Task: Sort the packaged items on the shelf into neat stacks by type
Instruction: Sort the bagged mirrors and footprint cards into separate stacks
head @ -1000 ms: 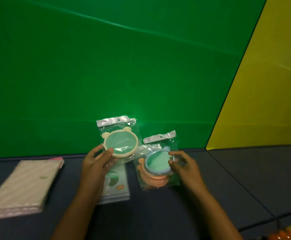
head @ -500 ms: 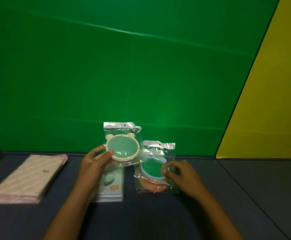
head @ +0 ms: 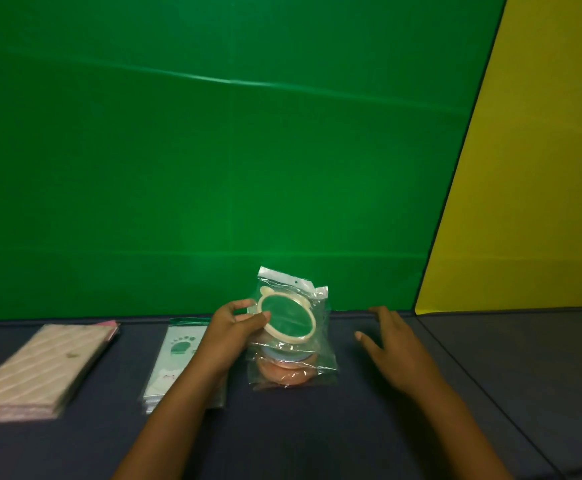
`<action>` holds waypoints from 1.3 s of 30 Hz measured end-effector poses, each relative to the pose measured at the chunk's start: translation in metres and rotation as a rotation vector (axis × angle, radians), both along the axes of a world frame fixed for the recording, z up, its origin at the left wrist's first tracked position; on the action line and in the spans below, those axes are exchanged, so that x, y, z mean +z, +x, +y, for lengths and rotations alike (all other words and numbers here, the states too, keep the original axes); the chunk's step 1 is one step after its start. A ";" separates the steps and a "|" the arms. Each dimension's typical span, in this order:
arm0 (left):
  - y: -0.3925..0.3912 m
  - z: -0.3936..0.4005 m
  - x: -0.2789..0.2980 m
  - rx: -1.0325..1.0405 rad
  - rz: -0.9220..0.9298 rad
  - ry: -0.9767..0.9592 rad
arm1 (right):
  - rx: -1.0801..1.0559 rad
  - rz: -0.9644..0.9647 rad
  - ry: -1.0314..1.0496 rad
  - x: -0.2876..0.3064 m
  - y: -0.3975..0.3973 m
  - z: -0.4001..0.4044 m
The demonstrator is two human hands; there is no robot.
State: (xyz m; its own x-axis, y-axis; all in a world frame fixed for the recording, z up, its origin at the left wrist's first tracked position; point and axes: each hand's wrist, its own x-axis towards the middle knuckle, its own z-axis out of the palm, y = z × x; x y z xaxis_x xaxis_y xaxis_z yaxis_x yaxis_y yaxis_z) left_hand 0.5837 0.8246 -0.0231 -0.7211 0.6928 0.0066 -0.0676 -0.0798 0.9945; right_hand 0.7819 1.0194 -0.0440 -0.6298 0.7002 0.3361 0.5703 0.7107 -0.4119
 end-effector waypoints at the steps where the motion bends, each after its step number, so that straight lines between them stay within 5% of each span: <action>1: 0.000 0.004 -0.002 0.008 0.027 -0.033 | 0.001 -0.003 0.001 0.000 0.002 0.000; 15: 0.001 0.016 -0.033 0.273 0.835 -0.504 | 0.065 -0.085 0.005 -0.008 0.014 -0.012; 26: 0.000 0.002 -0.025 0.211 0.856 -0.469 | 0.071 -0.093 0.068 0.006 0.021 -0.028; 33: -0.010 -0.056 -0.010 0.254 1.192 -0.603 | 0.118 -0.088 0.186 0.028 0.003 -0.064; 39: -0.020 -0.128 -0.003 0.292 1.307 -0.747 | 0.203 -0.088 0.230 0.033 -0.026 -0.120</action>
